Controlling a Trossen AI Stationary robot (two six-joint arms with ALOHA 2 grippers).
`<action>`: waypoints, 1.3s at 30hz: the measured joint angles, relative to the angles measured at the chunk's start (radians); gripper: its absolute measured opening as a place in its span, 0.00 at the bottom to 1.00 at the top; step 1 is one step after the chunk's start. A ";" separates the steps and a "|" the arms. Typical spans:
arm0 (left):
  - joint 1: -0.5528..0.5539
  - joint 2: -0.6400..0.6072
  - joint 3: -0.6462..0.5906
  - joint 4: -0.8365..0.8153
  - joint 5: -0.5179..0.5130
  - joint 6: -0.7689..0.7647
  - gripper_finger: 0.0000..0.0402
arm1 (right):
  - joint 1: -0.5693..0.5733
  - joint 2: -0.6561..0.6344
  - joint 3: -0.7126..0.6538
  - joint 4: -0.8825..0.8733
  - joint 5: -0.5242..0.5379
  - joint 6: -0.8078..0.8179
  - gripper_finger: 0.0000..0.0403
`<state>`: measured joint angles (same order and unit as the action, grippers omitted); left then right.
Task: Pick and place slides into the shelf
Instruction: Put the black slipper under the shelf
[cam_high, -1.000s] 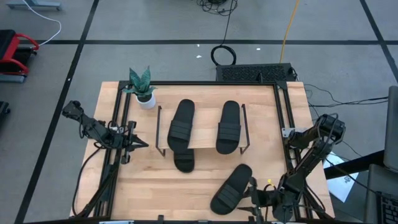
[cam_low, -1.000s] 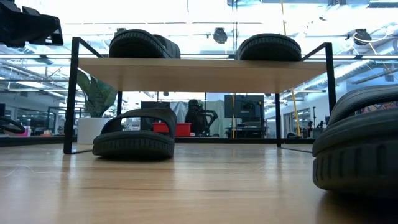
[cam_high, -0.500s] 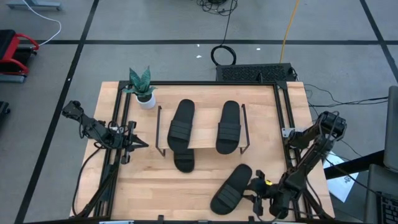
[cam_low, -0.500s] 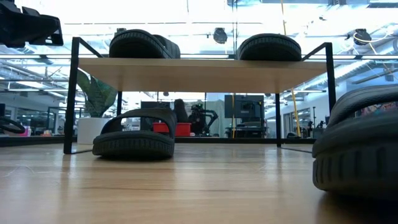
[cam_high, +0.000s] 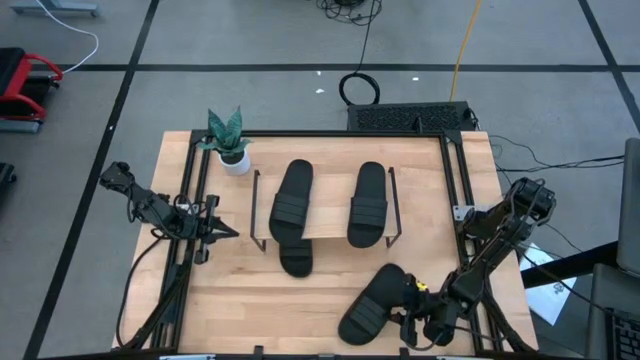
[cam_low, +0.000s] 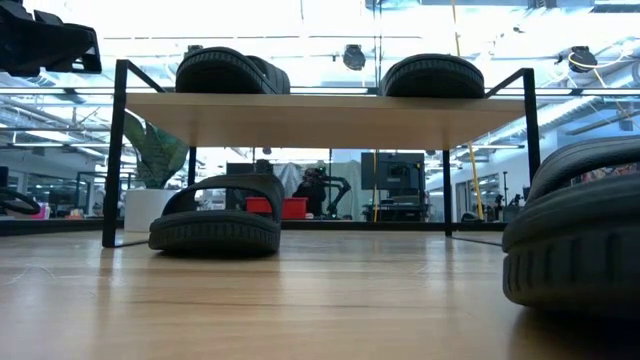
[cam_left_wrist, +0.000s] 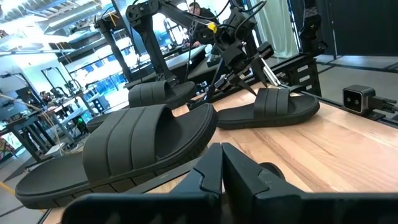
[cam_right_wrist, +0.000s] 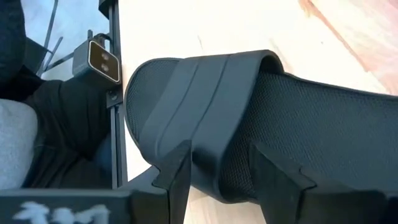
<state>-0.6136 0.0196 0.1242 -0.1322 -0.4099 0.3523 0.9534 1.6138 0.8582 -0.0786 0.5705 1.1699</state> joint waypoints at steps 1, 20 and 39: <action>0.000 0.000 0.000 0.000 0.000 0.000 0.04 | -0.002 0.000 -0.003 0.003 0.000 -0.001 0.37; 0.000 0.000 0.000 0.001 0.001 -0.014 0.05 | -0.006 0.021 -0.189 0.411 -0.036 -0.107 0.34; 0.000 0.000 0.000 0.001 0.001 -0.013 0.05 | -0.159 0.020 -0.190 0.503 -0.166 -0.519 0.01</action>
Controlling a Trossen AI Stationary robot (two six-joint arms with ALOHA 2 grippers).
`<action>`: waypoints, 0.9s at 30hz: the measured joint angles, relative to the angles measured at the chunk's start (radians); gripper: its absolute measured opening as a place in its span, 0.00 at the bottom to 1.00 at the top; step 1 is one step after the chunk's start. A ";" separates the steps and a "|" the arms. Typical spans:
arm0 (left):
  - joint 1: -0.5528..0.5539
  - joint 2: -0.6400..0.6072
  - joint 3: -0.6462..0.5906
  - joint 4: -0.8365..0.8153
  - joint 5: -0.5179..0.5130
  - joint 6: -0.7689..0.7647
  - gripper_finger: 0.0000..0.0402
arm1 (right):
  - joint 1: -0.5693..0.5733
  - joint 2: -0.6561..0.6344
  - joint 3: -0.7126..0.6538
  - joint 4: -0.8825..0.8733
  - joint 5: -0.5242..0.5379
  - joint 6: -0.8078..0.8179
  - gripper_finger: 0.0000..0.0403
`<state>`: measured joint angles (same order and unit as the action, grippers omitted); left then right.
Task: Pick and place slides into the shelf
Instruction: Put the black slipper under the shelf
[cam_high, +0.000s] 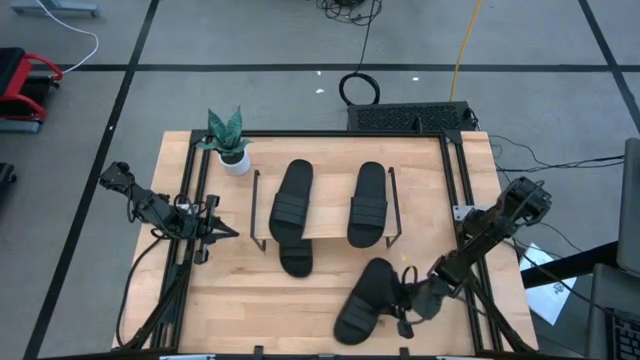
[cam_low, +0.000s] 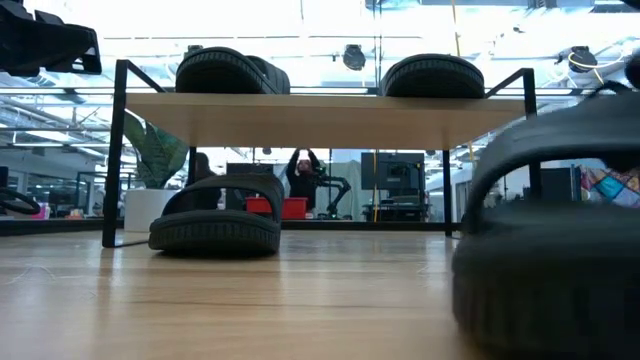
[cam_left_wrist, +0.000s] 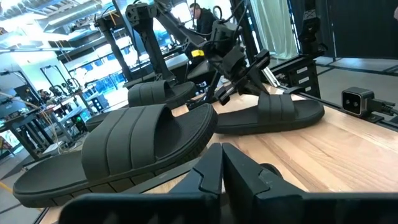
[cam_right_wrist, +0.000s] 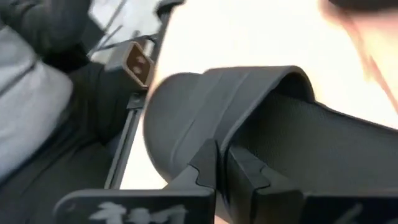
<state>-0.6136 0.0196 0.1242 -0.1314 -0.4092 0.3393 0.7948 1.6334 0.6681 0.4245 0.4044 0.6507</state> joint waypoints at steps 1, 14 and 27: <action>0.000 0.000 0.000 0.000 0.000 0.000 0.05 | -0.013 0.000 0.000 0.020 -0.027 -0.042 0.01; 0.000 0.000 0.000 -0.001 0.000 0.000 0.00 | -0.215 -0.002 0.001 -0.010 -0.231 -0.250 0.00; 0.000 0.000 0.000 -0.006 -0.001 0.001 0.05 | -0.279 -0.022 0.001 -0.037 -0.245 -0.224 0.19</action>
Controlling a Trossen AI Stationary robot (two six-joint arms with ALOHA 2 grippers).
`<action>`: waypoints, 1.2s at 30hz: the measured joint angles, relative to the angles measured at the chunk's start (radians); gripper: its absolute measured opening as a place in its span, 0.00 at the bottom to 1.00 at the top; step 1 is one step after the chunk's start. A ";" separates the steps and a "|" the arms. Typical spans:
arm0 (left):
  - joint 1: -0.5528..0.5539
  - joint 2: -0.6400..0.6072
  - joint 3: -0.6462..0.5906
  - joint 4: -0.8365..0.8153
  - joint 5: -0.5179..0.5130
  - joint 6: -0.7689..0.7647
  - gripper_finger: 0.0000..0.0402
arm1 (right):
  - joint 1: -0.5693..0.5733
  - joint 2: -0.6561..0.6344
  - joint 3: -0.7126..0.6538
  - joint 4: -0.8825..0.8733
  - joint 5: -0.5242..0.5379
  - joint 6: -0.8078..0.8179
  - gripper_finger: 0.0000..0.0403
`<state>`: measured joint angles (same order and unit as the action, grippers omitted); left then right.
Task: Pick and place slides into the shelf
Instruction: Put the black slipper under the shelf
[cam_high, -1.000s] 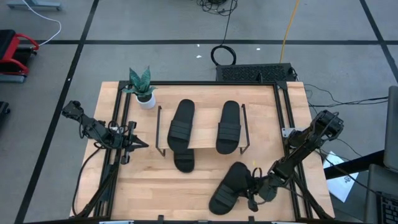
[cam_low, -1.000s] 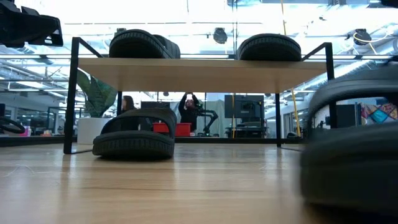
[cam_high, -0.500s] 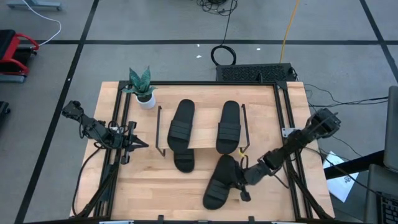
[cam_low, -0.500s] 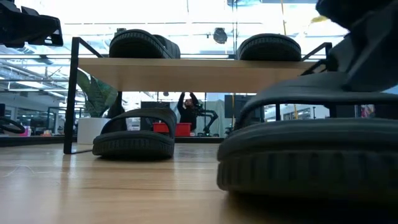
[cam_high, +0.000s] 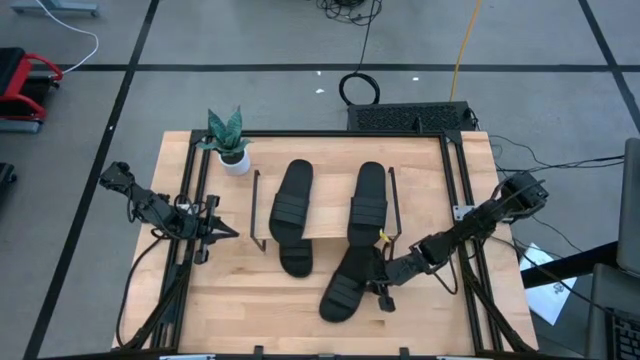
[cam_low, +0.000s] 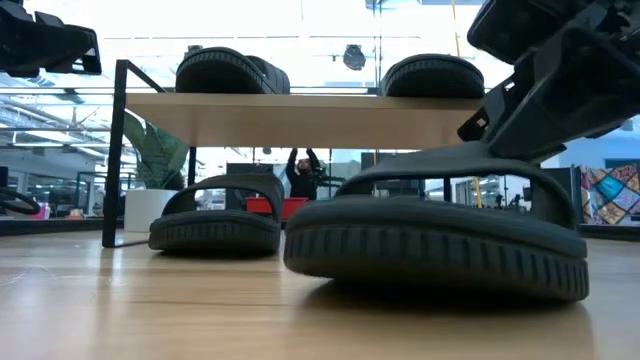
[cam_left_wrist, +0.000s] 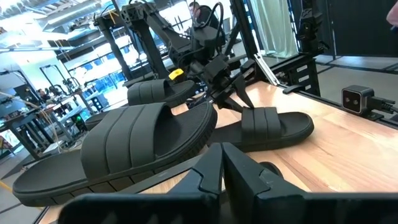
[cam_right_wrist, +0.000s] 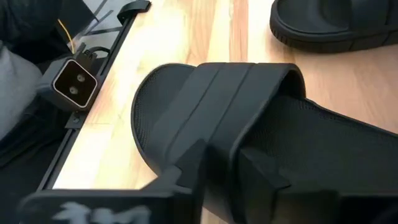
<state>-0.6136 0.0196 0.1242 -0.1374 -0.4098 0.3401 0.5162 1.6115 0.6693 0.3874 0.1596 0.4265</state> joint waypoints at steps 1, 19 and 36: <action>0.000 0.000 0.000 0.000 0.000 0.000 0.05 | 0.002 -0.010 0.000 -0.006 0.001 0.002 0.22; 0.000 0.000 0.000 0.000 -0.001 -0.003 0.06 | 0.166 -0.140 -0.001 0.079 0.207 -0.143 0.36; 0.000 0.000 0.000 -0.001 -0.001 0.003 0.05 | 0.245 0.222 0.183 0.245 0.206 -0.115 0.00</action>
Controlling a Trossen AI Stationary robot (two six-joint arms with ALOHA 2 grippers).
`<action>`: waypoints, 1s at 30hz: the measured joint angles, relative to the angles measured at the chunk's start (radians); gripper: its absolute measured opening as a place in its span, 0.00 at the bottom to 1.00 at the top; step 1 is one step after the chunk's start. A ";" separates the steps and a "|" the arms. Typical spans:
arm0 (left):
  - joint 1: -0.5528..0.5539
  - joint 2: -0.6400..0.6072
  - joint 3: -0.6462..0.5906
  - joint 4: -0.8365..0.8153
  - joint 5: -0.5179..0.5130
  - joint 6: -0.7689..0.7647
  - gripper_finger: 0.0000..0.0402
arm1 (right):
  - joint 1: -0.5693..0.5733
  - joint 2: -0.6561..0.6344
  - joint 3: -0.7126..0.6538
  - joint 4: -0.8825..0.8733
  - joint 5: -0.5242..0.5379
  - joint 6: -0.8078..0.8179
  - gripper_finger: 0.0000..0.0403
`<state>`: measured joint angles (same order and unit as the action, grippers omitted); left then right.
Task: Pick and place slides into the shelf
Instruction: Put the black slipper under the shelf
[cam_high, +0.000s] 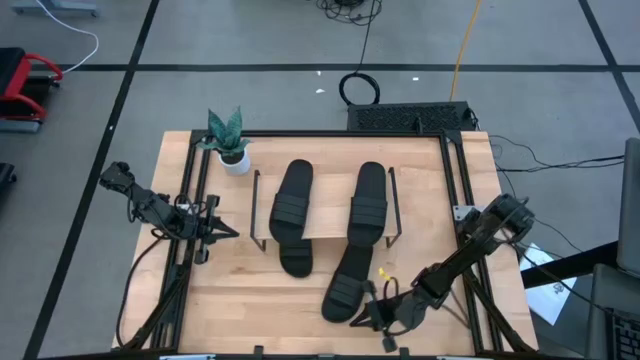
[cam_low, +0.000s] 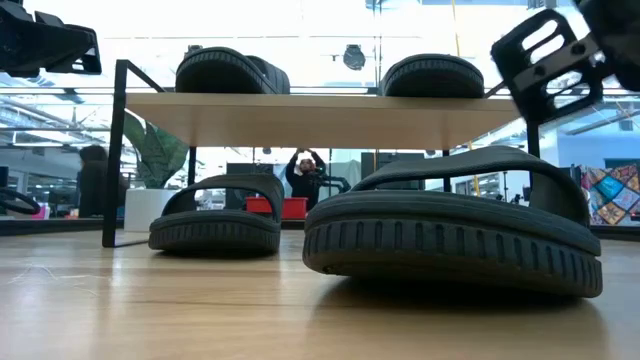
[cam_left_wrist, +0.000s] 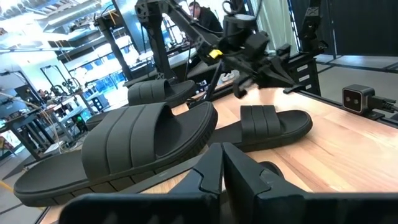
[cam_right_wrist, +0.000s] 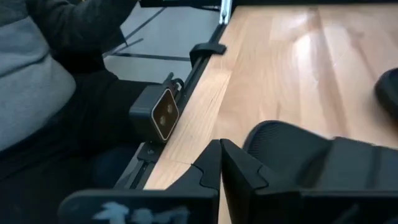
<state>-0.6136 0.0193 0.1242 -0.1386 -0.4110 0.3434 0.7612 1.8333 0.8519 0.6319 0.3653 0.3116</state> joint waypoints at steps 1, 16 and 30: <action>0.000 0.000 0.000 0.001 -0.001 0.001 0.05 | 0.000 0.023 0.019 0.000 0.000 0.011 0.00; 0.000 0.000 0.000 0.001 -0.002 0.001 0.04 | -0.002 0.108 0.106 -0.282 0.190 0.191 0.00; 0.000 0.000 0.000 0.000 -0.003 0.001 0.02 | -0.022 0.057 0.102 -0.316 0.229 0.161 0.00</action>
<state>-0.6136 0.0196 0.1242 -0.1383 -0.4137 0.3439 0.7390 1.8903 0.9543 0.3157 0.5944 0.4730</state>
